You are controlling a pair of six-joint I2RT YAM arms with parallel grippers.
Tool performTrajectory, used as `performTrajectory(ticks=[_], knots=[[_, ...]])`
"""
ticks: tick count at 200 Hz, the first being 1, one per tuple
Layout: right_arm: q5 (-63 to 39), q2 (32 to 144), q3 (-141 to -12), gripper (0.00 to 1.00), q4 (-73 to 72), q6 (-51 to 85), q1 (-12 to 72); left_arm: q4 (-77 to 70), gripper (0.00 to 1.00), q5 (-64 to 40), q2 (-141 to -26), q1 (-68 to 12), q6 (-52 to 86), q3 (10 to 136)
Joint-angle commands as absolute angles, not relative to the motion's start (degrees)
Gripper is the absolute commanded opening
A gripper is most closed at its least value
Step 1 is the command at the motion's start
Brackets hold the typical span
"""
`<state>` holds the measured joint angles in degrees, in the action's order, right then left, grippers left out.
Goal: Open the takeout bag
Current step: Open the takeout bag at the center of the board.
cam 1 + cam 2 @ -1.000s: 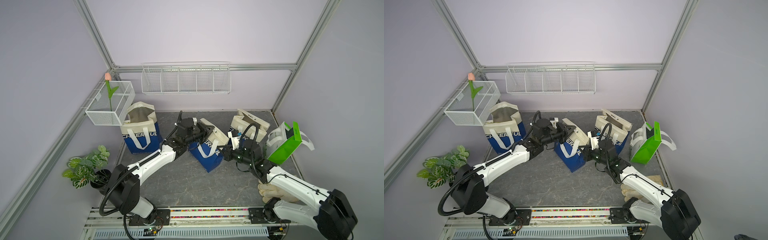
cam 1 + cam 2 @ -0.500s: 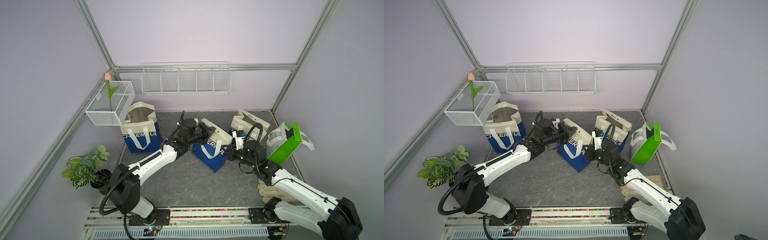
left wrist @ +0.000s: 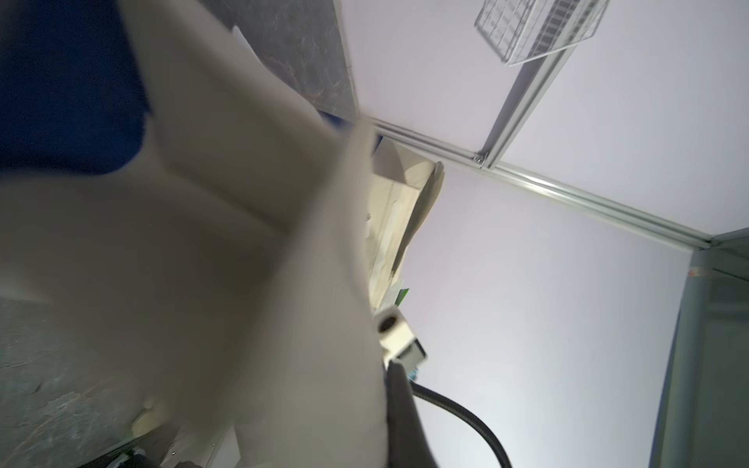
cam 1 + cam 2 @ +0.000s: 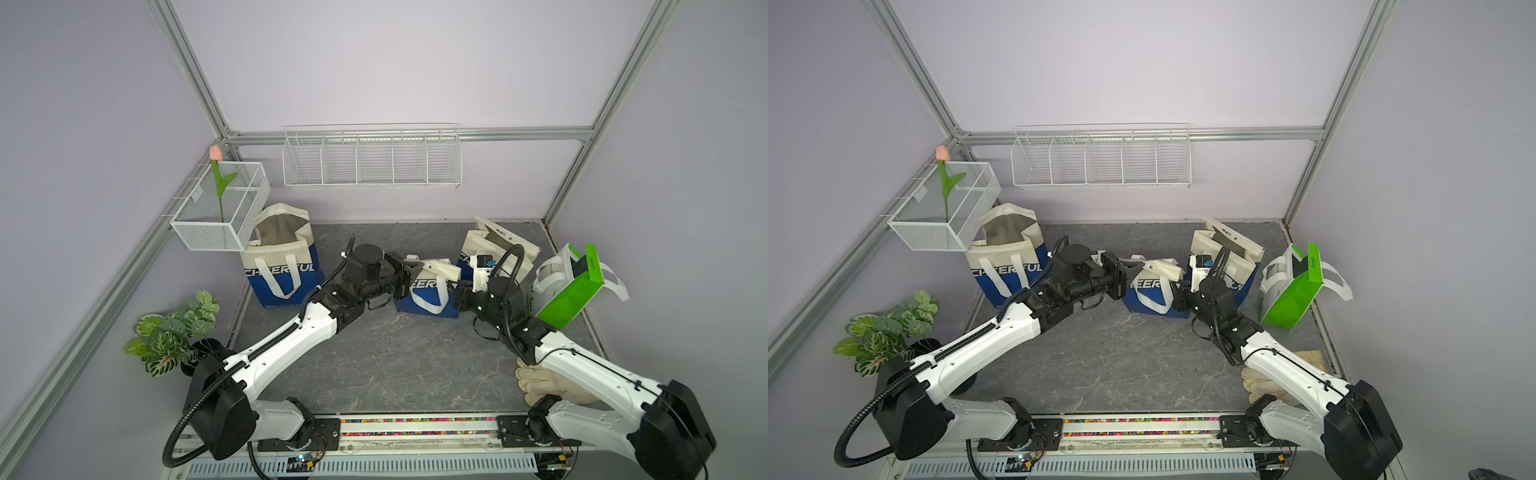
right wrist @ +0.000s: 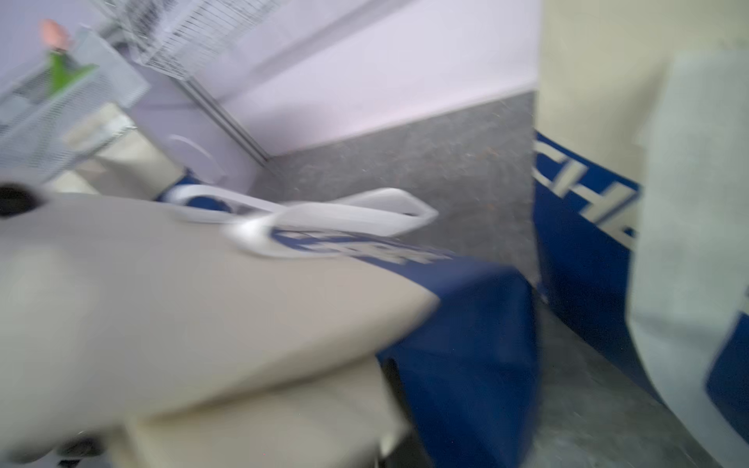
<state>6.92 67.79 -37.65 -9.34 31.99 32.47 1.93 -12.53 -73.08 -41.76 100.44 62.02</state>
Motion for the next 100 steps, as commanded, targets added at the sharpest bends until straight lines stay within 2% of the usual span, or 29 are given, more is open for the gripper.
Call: performTrajectory(ticks=[1, 37, 45, 52, 57, 63, 66, 72, 100], knots=[[12.8, 70.8, -37.5, 0.07, -0.4, 32.7, 30.7, -1.1, 0.0, -10.1, -67.1, -41.0, 104.5, 64.3], [4.7, 65.4, -38.8, 0.09, -2.8, 27.4, 33.0, 2.4, 0.0, -10.2, -66.7, -41.0, 102.9, 64.1], [3.7, 62.9, -40.4, 0.23, 0.0, 25.2, 34.5, 2.1, 0.0, -10.9, -67.4, -41.0, 102.6, 63.7], [5.5, 60.6, -42.4, 0.39, 3.6, 23.4, 36.5, 2.3, 0.0, -12.0, -68.2, -41.0, 102.4, 63.8], [7.1, 58.9, -43.6, 0.55, 7.0, 22.1, 38.1, 2.3, 0.0, -12.7, -68.8, -41.0, 102.3, 63.7], [8.5, 57.0, -45.3, 0.86, 10.7, 20.8, 39.7, 1.9, 0.0, -13.3, -69.4, -41.0, 101.8, 63.6], [9.0, 56.1, -46.1, 0.93, 12.8, 20.2, 40.3, 2.0, 0.0, -13.6, -69.8, -41.0, 101.4, 63.8], [9.6, 54.5, -47.9, 0.96, 16.9, 19.0, 41.3, 2.5, 0.0, -14.4, -70.6, -40.9, 100.6, 64.2], [11.7, 51.4, -59.1, 0.94, 35.1, 14.4, 44.4, 5.7, 0.0, -19.9, -74.4, -40.0, 96.7, 67.2]])
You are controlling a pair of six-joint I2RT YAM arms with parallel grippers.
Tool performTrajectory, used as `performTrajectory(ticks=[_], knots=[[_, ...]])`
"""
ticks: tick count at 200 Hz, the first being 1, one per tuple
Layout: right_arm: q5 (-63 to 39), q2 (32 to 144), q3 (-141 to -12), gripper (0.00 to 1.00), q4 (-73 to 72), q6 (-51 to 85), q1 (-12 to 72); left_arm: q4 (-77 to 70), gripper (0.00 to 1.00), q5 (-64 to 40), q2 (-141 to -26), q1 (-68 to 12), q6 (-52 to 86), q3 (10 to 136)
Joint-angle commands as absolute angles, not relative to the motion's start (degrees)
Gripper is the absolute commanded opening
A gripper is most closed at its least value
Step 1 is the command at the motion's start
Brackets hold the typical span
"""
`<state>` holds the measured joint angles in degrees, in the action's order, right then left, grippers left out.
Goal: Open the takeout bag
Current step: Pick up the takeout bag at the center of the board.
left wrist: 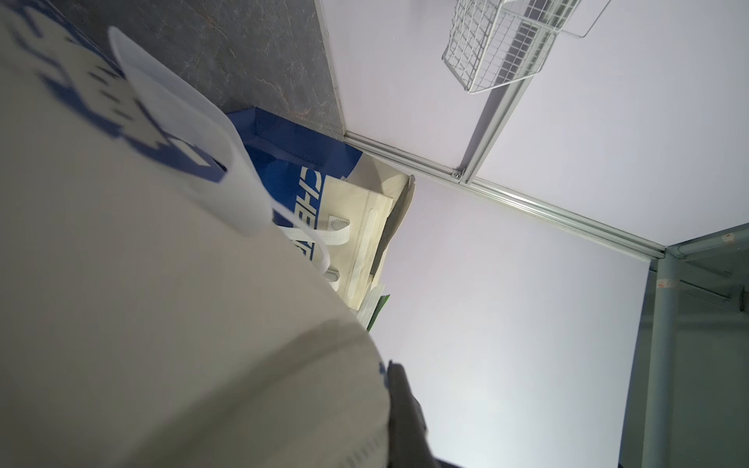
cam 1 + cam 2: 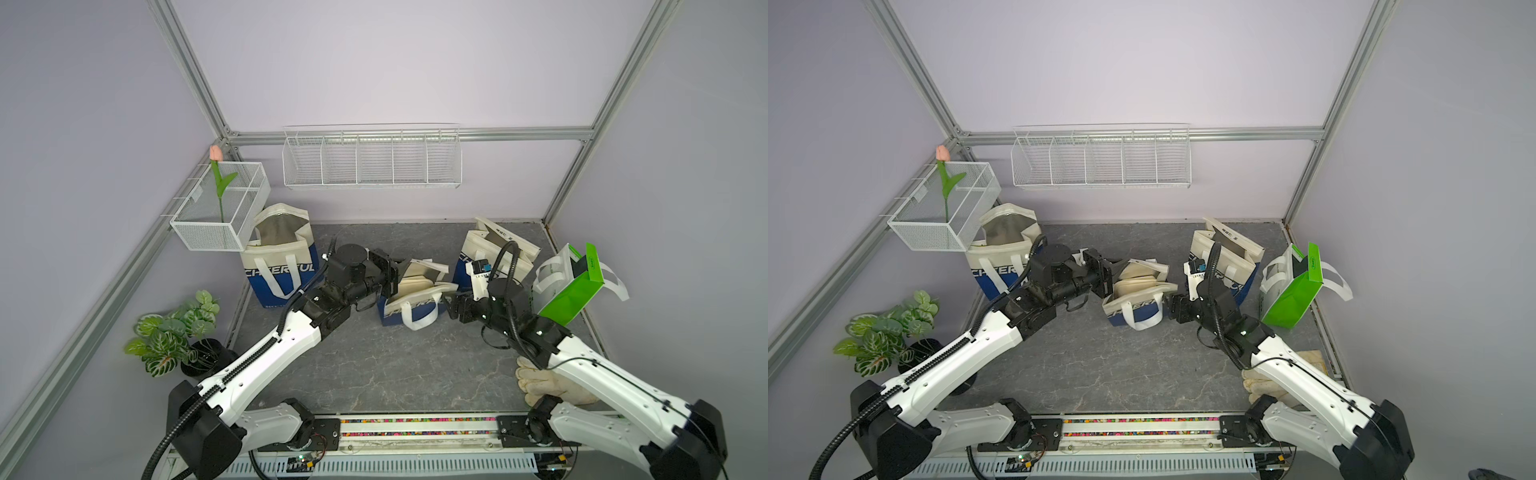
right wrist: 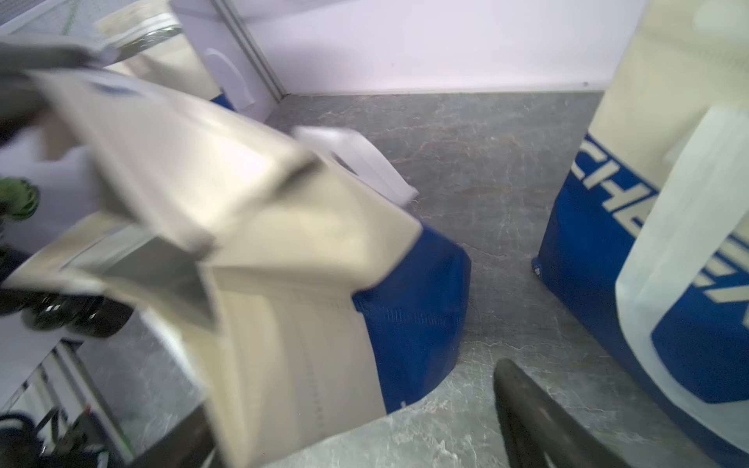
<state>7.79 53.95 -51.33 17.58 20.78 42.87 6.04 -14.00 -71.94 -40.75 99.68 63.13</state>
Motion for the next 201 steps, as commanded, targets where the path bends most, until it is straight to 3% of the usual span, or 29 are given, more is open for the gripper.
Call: performTrajectory(ticks=[1, 41, 127, 153, 201], knots=[[11.9, 51.5, -59.5, 0.94, 35.6, 14.3, 44.4, 5.8, 0.0, -20.1, -74.5, -39.9, 96.6, 67.3], [9.0, 62.9, -80.1, 0.95, 53.3, 6.5, 45.9, 11.4, 0.0, -26.0, -76.7, -37.2, 90.0, 71.7], [21.0, 86.1, -103.2, 0.96, 61.2, -3.4, 50.2, 7.8, 0.0, -29.6, -78.3, -35.7, 90.5, 73.4], [24.8, 91.7, -107.4, 0.92, 63.3, -3.9, 50.2, 8.2, 0.0, -29.8, -78.3, -35.7, 90.1, 73.6], [23.2, 95.7, -111.2, 0.75, 63.1, -1.1, 49.2, 9.0, 0.0, -30.1, -78.7, -35.4, 89.1, 73.6]])
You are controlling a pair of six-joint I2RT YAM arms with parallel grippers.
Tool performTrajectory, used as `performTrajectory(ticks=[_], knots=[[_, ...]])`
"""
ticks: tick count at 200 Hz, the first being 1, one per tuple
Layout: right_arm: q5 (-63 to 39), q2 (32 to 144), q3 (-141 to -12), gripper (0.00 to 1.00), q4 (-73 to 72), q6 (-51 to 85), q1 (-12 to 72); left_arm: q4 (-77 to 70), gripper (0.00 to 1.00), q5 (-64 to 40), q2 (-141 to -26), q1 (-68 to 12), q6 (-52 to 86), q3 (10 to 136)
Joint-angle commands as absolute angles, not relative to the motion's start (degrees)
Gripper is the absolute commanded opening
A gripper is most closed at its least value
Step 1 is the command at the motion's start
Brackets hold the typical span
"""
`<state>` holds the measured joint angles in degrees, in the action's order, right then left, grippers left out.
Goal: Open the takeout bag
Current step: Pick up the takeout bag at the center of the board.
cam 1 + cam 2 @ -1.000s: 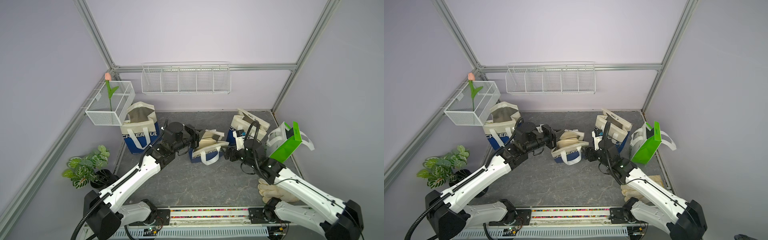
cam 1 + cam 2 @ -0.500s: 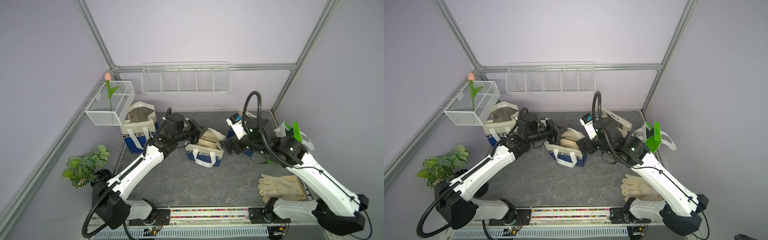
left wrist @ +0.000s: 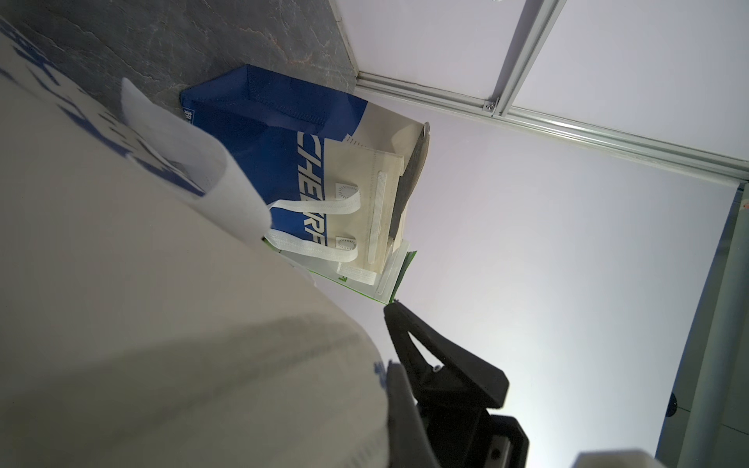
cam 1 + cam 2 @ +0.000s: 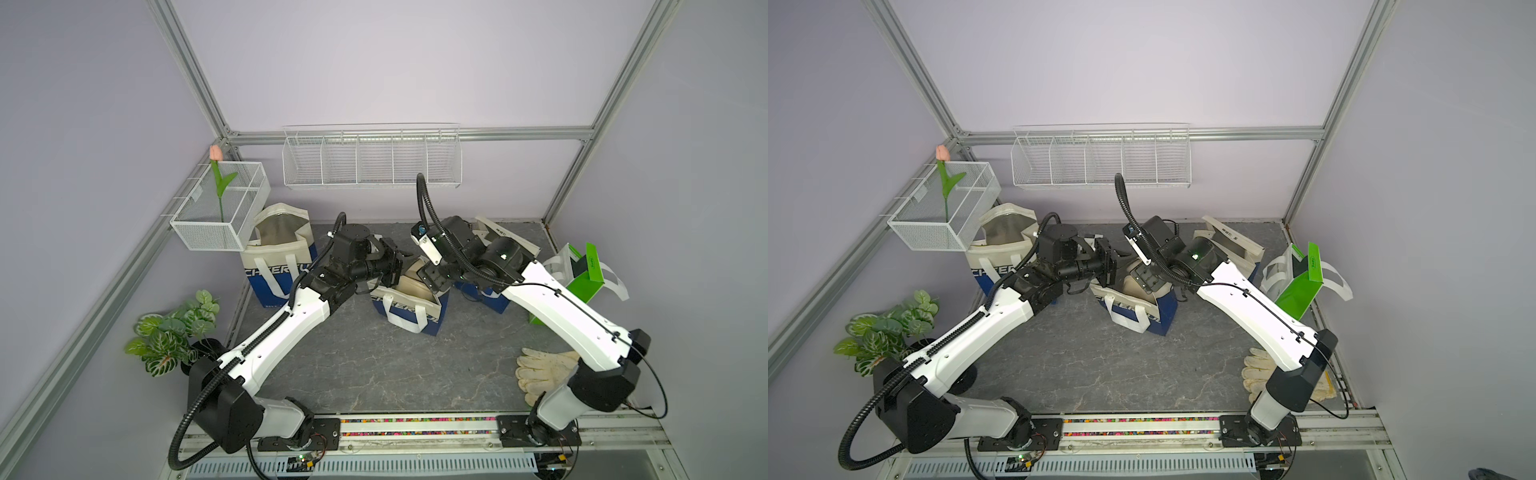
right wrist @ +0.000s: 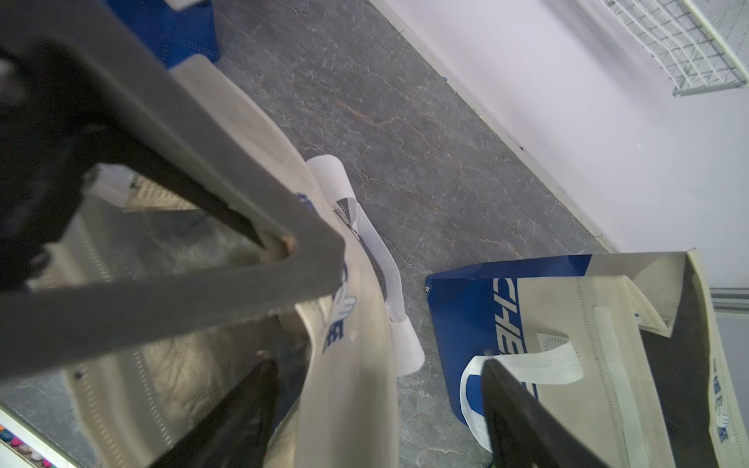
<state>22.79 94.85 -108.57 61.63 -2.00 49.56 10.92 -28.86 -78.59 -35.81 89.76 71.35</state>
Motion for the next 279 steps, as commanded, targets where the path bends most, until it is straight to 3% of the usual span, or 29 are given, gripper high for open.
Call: performTrajectory(ticks=[1, 53, 85, 89, 113, 134, 153, 167, 177, 199, 217, 279], knots=[[23.2, 95.7, -111.2, 0.74, 63.1, -0.9, 49.1, 9.0, 0.0, -30.2, -78.7, -35.4, 89.1, 73.6], [29.1, 97.8, -114.5, 0.49, 69.0, 3.2, 49.1, 12.9, 0.0, -29.0, -78.1, -34.5, 85.4, 74.6], [28.4, 96.4, -113.9, 0.1, 70.0, 4.0, 48.7, 18.0, 0.0, -27.6, -78.4, -34.5, 80.0, 77.4], [27.9, 96.4, -114.0, 0.07, 70.0, 4.1, 48.4, 19.2, 0.04, -27.3, -78.6, -34.4, 78.8, 78.2], [23.7, 96.4, -114.1, 0.07, 70.0, 5.5, 46.9, 27.7, 0.45, -25.9, -78.8, -34.5, 69.4, 83.7], [16.7, 96.6, -115.3, 0.07, 70.3, 7.1, 45.2, 38.6, 0.6, -28.4, -78.9, -34.6, 55.3, 90.4], [10.4, 96.7, -116.8, 0.07, 71.2, 8.4, 43.5, 49.8, 0.64, -30.0, -76.6, -34.8, 44.1, 92.6], [8.5, 96.8, -117.7, 0.07, 71.9, 9.0, 43.0, 53.9, 0.89, -30.8, -72.4, -34.8, 39.9, 89.5], [7.3, 96.9, -118.2, 0.07, 72.2, 9.4, 42.8, 55.2, 0.98, -30.9, -69.3, -34.9, 39.2, 85.9], [3.9, 96.8, -118.2, 0.07, 71.3, 11.0, 42.7, 52.8, 1.0, -30.5, -63.7, -35.5, 43.1, 77.2], [2.4, 97.0, -117.8, 0.07, 70.3, 12.3, 42.7, 49.2, 0.95, -30.6, -62.9, -37.2, 47.5, 72.6], [2.1, 94.6, -113.9, 0.07, 68.1, 13.6, 44.8, 38.8, 0.84, -24.7, -68.5, -39.9, 59.0, 70.1]])
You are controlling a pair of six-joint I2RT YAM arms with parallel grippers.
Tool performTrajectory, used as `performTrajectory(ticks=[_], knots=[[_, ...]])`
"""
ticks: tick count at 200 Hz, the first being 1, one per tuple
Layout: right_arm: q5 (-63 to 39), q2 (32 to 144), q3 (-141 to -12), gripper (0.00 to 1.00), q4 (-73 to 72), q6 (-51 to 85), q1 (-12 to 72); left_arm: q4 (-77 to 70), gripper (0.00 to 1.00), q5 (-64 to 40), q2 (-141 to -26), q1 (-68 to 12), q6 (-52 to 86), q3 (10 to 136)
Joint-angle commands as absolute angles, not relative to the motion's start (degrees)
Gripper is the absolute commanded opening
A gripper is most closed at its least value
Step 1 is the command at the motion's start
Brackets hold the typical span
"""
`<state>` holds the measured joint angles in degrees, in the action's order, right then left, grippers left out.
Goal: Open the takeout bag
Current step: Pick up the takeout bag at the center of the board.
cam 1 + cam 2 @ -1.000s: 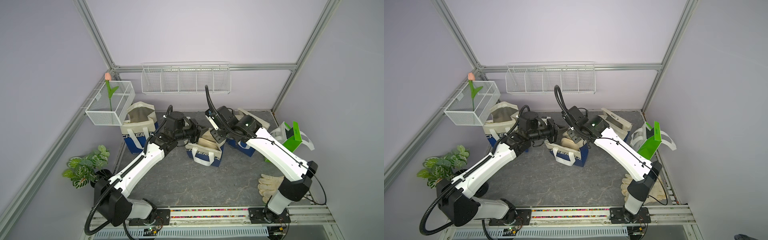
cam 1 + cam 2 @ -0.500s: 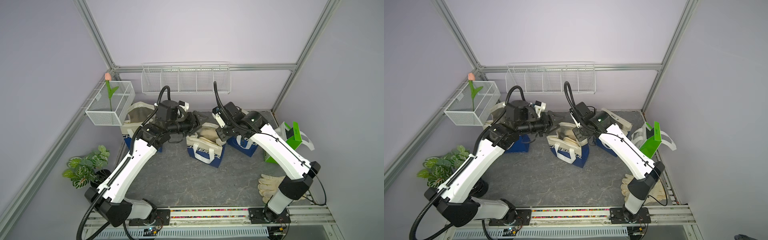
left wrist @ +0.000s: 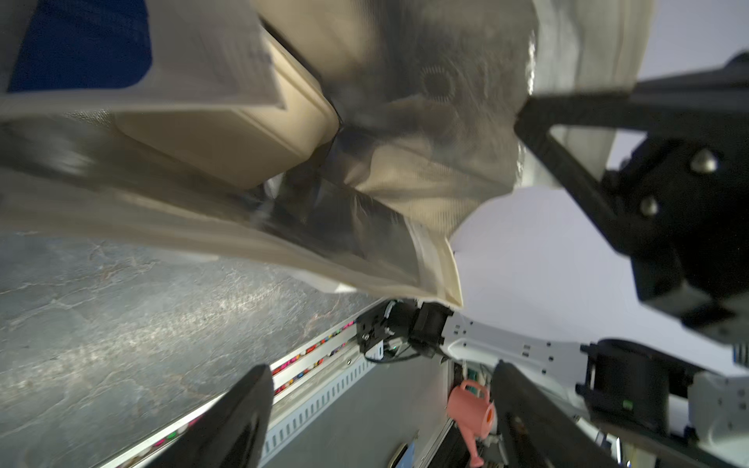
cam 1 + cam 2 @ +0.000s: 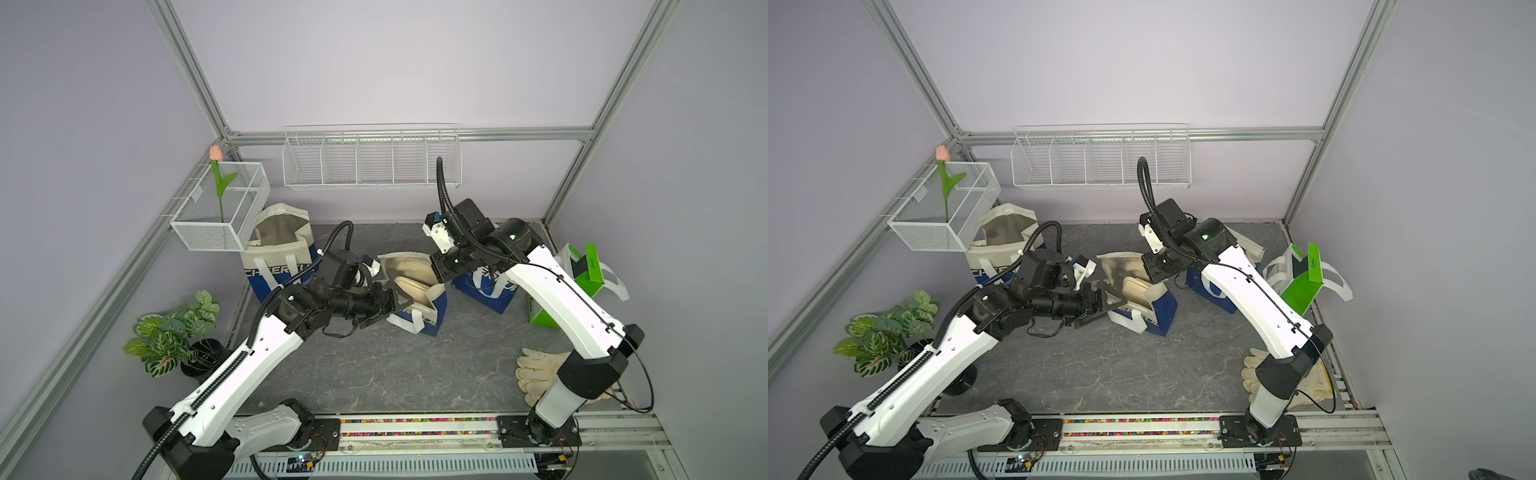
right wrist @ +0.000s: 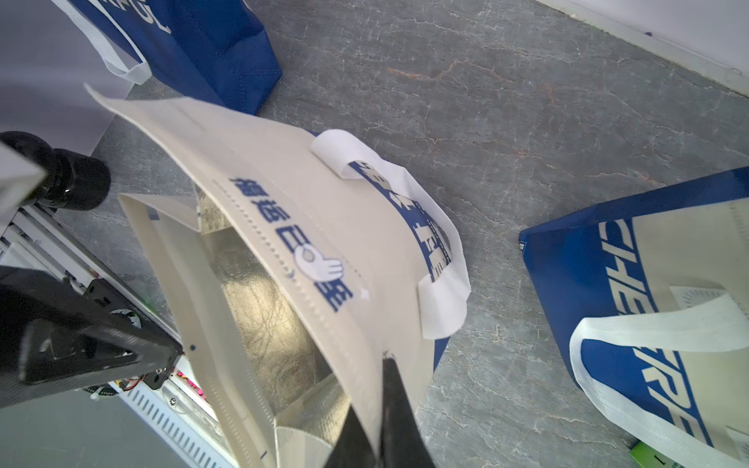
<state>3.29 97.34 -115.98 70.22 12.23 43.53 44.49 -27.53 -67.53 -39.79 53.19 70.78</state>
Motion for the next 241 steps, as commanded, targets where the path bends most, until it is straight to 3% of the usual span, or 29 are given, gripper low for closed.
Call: performTrajectory(ticks=[1, 83, 99, 122, 156, 193, 241], knots=[[2.2, 94.6, -113.8, 0.07, 68.1, 13.7, 44.8, 38.7, 0.83, -24.7, -68.6, -39.9, 59.1, 70.1], [2.4, 90.9, -108.2, 0.07, 64.9, 14.0, 45.5, 40.2, 0.61, -21.9, -74.4, -40.5, 61.6, 71.4], [2.6, 90.5, -107.6, 0.07, 64.6, 14.0, 45.5, 40.8, 0.42, -22.1, -74.8, -40.6, 61.7, 71.3], [3.2, 90.1, -106.8, 0.07, 64.6, 14.3, 45.2, 43.5, 0.0, -21.5, -74.1, -40.5, 60.5, 72.1], [2.8, 89.6, -106.5, 0.07, 64.0, 15.2, 42.6, 48.9, 0.0, -19.2, -73.0, -37.1, 54.8, 76.0], [-3.0, 91.7, -110.1, 0.07, 63.4, 15.8, 37.4, 44.3, 0.0, -22.3, -71.7, -29.6, 50.0, 77.4], [-5.3, 95.4, -113.6, 0.07, 62.8, 17.3, 35.1, 38.1, 0.0, -29.9, -79.7, -24.5, 46.7, 80.8]])
